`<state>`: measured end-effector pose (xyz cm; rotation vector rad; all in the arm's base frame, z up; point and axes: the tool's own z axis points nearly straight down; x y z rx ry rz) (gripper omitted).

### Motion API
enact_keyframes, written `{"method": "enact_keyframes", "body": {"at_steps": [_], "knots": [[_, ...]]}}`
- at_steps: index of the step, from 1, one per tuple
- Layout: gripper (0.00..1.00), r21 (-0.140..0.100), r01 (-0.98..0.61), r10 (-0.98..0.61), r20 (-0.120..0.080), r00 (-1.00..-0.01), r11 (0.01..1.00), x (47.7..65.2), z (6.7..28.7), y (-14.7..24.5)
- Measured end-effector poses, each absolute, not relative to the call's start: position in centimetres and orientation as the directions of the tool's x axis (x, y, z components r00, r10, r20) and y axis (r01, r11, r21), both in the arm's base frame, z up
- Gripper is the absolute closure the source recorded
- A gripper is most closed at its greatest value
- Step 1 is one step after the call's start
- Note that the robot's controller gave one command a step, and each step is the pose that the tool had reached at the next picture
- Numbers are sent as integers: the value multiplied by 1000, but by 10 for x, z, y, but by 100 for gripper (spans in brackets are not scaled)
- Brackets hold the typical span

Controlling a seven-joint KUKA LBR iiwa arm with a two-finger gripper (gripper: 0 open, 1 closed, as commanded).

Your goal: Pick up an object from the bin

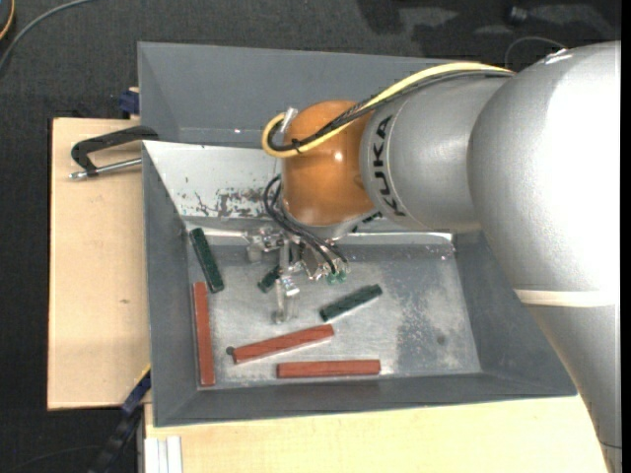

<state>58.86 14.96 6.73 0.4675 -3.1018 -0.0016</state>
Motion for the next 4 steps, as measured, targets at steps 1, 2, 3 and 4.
{"method": "enact_keyframes", "body": {"at_steps": [1, 2, 3, 4], "knots": [[0, -2, -477, -477, -9, -879, 879, 593, 103, 133], [0, -2, -644, -644, -7, -765, 765, 602, 101, 137], [0, 2, -694, -694, 0, -720, 720, 596, 70, 137], [0, -1, -713, -713, -2, -701, 701, 598, 71, 120]]}}
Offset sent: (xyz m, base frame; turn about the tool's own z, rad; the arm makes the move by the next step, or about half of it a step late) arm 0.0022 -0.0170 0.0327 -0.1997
